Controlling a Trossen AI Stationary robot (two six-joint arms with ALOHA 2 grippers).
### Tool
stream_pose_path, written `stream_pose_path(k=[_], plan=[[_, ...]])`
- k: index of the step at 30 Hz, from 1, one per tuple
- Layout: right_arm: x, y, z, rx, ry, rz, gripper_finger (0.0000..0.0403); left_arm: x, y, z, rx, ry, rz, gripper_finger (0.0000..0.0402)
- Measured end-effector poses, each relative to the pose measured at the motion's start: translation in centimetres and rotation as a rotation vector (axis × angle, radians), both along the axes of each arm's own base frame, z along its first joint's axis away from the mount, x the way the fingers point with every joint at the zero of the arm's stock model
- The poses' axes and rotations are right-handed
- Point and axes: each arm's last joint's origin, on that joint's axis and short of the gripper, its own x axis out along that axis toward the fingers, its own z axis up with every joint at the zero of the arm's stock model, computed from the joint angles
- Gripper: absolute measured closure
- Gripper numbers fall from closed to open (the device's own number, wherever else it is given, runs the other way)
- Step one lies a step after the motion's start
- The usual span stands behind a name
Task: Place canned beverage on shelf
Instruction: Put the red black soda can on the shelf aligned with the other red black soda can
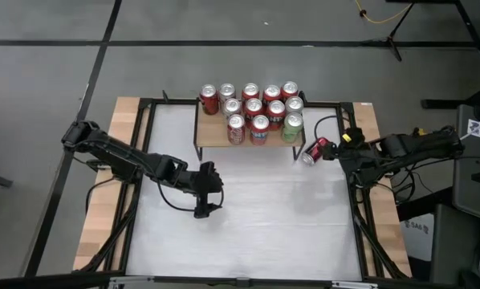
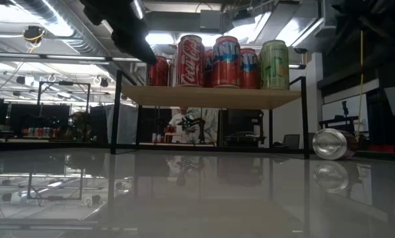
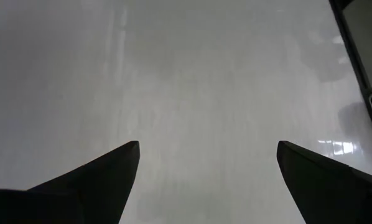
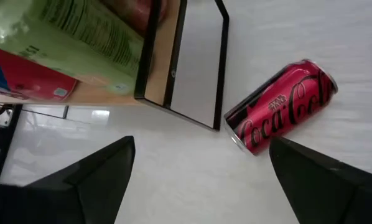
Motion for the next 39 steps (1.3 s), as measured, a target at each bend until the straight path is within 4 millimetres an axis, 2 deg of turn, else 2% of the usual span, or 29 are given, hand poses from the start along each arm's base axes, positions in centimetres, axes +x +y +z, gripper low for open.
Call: stream_pose_path(k=[6,10,13,21,26,34,39], plan=[[0.0,0.0,0.0,-0.013,-0.004,-0.011,0.0042,-0.2,-0.7,0.0,0.029,-0.002,-0.055,0.0031],[0.0,-0.2,0.0,0.019,-0.097,-0.181,0.0042,-0.2,-0.8,0.0,0.036,-0.004,-0.056,0.0031],[-0.2,-0.3,-0.3,0.055,-0.105,-0.283,0.0042,-0.2,-0.7,0.0,0.051,-0.008,-0.041,0.0031],[-1.0,-0.5,-3.0,0.135,-0.11,-0.533,0.0042,-0.2,-0.6,0.0,0.077,-0.015,-0.016,0.0031],[-1.1,-0.7,-4.1,0.127,-0.094,-0.586,0.0042,-0.2,-0.6,0.0,0.077,-0.015,-0.016,0.0031],[0.3,-2.1,-5.2,0.092,-0.096,-0.692,0.0042,-0.1,-0.7,0.2,0.076,-0.036,-0.02,0.0031],[1.4,-3.0,-6.7,0.106,-0.058,-0.719,0.0042,0.0,-0.7,0.2,0.076,-0.037,-0.02,0.0031]])
